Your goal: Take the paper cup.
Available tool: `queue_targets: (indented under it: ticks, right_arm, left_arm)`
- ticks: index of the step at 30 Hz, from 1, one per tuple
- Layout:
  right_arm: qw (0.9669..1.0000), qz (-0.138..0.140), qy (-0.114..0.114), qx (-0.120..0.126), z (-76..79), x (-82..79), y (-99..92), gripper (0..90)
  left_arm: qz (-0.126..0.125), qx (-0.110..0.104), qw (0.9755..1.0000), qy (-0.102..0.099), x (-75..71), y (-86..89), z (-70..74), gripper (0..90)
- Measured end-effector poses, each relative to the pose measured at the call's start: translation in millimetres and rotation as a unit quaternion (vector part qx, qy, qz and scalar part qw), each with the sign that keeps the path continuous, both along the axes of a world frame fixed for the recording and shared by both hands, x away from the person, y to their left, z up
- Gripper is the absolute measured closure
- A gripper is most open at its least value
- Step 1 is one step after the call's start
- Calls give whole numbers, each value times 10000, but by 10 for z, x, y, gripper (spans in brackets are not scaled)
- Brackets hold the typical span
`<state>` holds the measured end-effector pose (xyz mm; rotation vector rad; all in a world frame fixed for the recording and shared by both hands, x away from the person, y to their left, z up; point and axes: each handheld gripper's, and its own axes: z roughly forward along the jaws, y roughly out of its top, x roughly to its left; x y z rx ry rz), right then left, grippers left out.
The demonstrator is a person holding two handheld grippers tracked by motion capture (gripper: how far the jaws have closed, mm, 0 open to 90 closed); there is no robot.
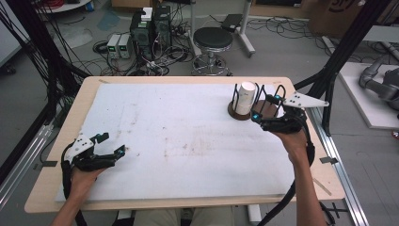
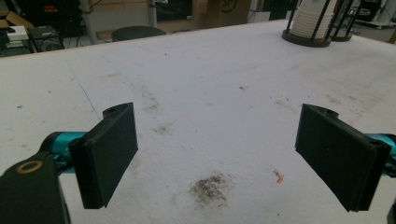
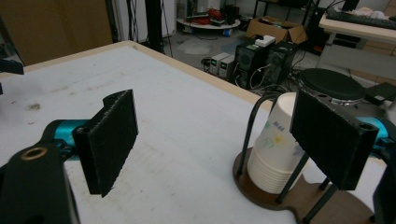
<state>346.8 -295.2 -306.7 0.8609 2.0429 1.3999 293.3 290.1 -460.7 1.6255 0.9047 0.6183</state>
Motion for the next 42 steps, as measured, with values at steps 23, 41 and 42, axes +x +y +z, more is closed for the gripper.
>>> queue_targets:
  ticks: [23,41,42]
  right_arm:
    - [9973,18,94,-727,488,565,-176,154]
    - [9891,375,530,-1322,559,1126,-137,155]
    - [9882,438,571,-1351,559,1188,-129,155]
  left_arm:
    - [18,77,10000,-1,-1,-14,1,129]
    - [24,103,9999,6,-1,-23,2,129]
    - [26,104,9999,8,-2,-24,1,129]
